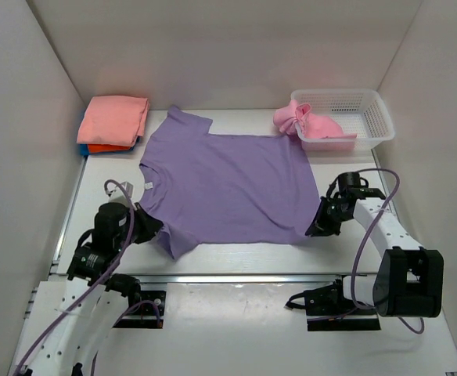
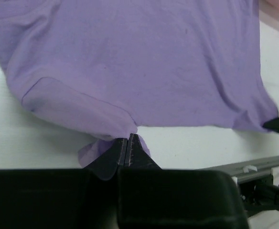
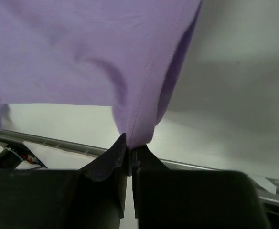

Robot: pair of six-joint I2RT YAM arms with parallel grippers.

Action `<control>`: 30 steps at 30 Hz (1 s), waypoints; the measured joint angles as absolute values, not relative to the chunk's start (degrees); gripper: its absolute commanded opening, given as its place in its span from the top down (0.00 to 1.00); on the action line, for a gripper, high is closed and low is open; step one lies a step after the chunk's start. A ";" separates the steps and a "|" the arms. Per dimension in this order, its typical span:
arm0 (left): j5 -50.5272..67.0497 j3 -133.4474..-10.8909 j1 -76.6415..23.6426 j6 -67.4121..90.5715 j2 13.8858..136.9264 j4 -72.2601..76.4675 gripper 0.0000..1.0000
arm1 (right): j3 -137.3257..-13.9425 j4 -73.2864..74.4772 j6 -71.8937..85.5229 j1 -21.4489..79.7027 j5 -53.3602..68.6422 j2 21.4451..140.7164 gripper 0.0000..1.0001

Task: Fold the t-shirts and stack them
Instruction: Flatten out the tshirt, then grap the side of the flattened tshirt closest away from the robot with both arms

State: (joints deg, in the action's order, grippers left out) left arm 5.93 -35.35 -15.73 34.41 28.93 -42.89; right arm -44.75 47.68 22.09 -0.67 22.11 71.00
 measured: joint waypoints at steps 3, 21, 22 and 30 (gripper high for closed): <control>3.73 -35.79 -15.14 35.51 25.56 -46.19 1.00 | -41.67 49.21 22.65 -2.52 21.23 70.63 1.00; -1.87 -40.32 -12.93 34.59 19.79 -58.15 1.00 | -39.83 54.28 25.36 -3.40 16.29 65.23 1.00; -1.93 -40.84 -12.91 34.26 20.08 -57.47 1.00 | -39.83 54.28 25.43 -3.40 16.32 65.30 1.00; -4.16 -41.91 -15.05 33.65 27.81 -50.11 1.00 | -42.65 52.75 24.75 -1.72 16.99 73.60 1.00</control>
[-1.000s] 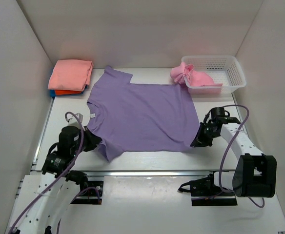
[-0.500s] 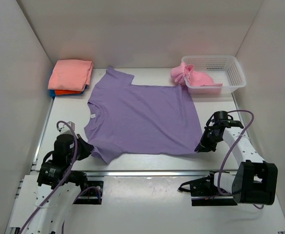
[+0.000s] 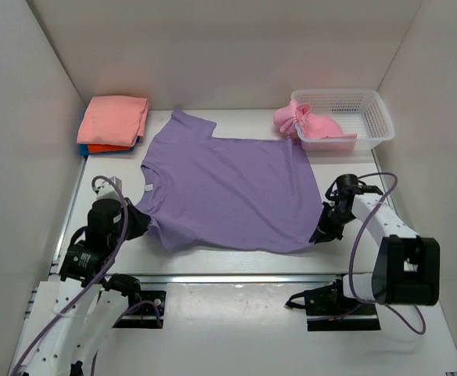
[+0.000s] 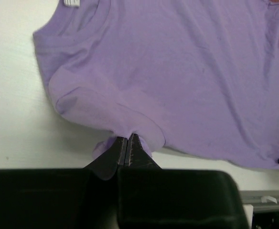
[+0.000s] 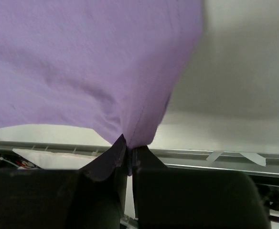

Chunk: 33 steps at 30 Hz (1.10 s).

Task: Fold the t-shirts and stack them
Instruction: Grap the side of the flattened tshirt closest away from the robot with both arms, then fold the flattened tshirt in 1/3 of the way

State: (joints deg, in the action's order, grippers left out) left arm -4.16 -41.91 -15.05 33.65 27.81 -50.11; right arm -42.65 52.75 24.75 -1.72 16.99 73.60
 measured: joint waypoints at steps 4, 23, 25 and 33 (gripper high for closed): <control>-6.48 -44.01 -16.05 32.47 33.67 -45.87 1.00 | -48.42 52.40 22.98 -0.97 17.17 82.06 1.00; -11.62 -53.45 -15.86 26.96 58.85 -34.72 1.00 | -71.88 51.59 16.58 -0.73 15.68 105.06 1.00; -12.73 -55.31 -16.23 26.44 61.12 -34.46 1.00 | -72.31 51.55 16.49 -1.39 15.81 106.00 0.99; -14.85 -57.93 -16.43 25.93 68.36 -33.78 1.00 | -75.20 51.20 16.29 -1.93 16.08 108.53 1.00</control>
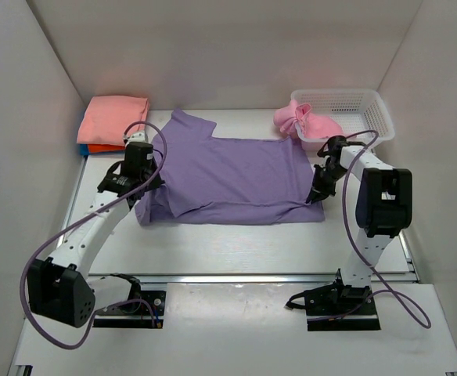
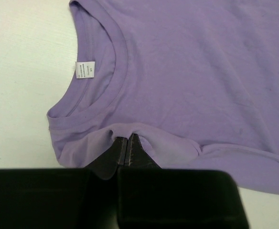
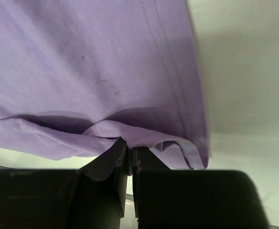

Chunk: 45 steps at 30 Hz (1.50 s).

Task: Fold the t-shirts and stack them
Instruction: Fold the flattened tshirt in 1/3 of the way

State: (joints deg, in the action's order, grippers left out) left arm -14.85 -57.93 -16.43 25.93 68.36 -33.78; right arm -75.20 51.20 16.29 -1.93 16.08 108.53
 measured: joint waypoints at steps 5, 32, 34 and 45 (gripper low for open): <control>-16.58 -58.11 -15.92 25.91 71.33 -33.85 1.00 | -76.12 50.98 16.25 -2.15 16.49 108.77 1.00; -21.34 -65.28 -9.74 28.32 84.99 -33.52 0.56 | -81.17 51.42 14.35 -2.74 16.95 112.20 0.91; -20.21 -66.94 -8.71 28.21 87.99 -32.58 0.48 | -81.54 51.35 14.17 -2.74 16.56 112.20 0.74; -13.54 -67.83 -3.11 30.24 91.37 -26.61 0.39 | -82.56 50.61 13.93 -4.45 12.27 108.55 0.54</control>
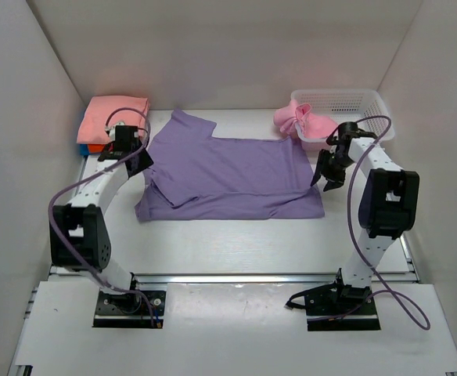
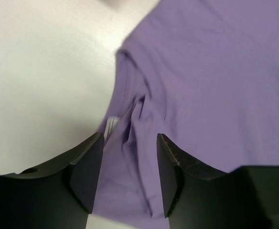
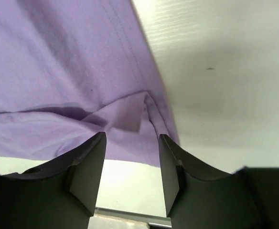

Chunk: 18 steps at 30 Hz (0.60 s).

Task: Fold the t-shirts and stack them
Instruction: Fold the flattened tshirt in 1/3 of the way

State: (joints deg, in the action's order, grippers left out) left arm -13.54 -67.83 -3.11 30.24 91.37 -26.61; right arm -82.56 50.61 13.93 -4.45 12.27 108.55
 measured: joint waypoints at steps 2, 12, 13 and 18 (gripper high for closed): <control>-13.61 -62.46 -3.70 30.44 85.91 -25.98 0.37 | -81.56 49.89 14.06 -4.91 11.25 106.30 0.53; -14.96 -41.23 -7.07 30.83 66.28 -26.76 0.35 | -72.16 50.68 14.87 -6.13 8.36 98.72 0.54; -15.25 -40.38 -6.96 30.72 66.19 -26.55 0.36 | -71.70 50.74 14.90 -6.13 8.34 98.48 0.54; -16.27 -37.43 -5.96 29.89 66.72 -24.36 0.38 | -68.99 50.35 15.05 -6.09 8.43 97.69 0.56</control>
